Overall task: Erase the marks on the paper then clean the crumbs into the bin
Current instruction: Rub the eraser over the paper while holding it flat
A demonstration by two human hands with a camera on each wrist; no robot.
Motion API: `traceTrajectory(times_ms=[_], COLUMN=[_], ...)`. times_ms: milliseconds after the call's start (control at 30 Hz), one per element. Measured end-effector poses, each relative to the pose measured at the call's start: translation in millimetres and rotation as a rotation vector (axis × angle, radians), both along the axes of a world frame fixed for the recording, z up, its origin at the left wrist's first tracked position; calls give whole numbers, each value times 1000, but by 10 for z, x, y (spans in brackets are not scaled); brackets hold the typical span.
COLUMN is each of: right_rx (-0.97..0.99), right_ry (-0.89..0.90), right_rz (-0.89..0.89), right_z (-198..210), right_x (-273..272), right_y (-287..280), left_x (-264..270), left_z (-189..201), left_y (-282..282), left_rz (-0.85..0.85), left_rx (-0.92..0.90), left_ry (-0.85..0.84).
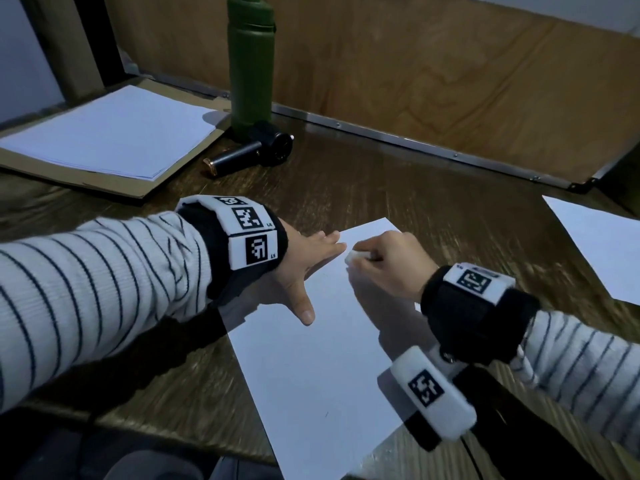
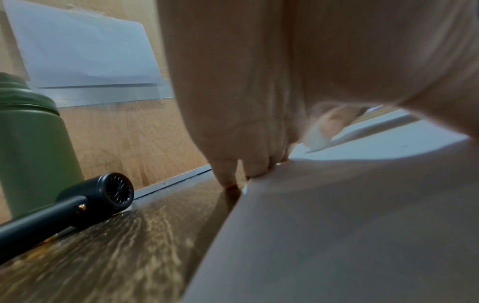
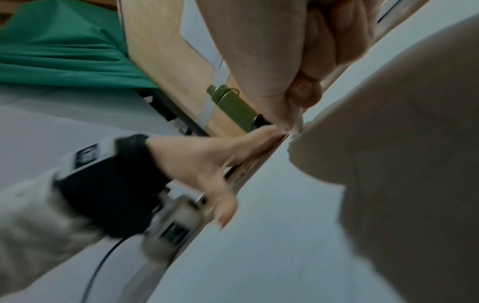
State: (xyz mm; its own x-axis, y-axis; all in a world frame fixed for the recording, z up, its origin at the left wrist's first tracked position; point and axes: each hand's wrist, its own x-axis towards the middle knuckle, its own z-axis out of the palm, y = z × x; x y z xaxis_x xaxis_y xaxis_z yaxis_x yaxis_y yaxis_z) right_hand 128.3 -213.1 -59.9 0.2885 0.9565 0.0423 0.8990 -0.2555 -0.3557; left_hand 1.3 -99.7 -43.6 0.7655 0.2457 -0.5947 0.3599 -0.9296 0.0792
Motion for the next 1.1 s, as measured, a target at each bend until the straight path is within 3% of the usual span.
traceTrajectory(times_ms=[167,400,467,667,900,1100], right_rx=[-44,11,22,-50,22,-123], right_ry=[133,-16,-31,150,24,166], right_rz=[277,-12,10,286,-34,262], right_z=[3,18,-7,10,28,48], right_x=[-428,85,-9,-388,87,-318], right_y=[-330,7,-51,-415,-71,-437], left_x=[-1,17,13,2,7,-5], left_z=[-32,-17,-22,-74,-5,-29], left_y=[13,10,13,36,-2,0], left_rz=[-22,-22,-23,-37,-23,-28], left_rx=[21,37,31,27,29,37], left_ry=[-3,18,11,-16,21,2])
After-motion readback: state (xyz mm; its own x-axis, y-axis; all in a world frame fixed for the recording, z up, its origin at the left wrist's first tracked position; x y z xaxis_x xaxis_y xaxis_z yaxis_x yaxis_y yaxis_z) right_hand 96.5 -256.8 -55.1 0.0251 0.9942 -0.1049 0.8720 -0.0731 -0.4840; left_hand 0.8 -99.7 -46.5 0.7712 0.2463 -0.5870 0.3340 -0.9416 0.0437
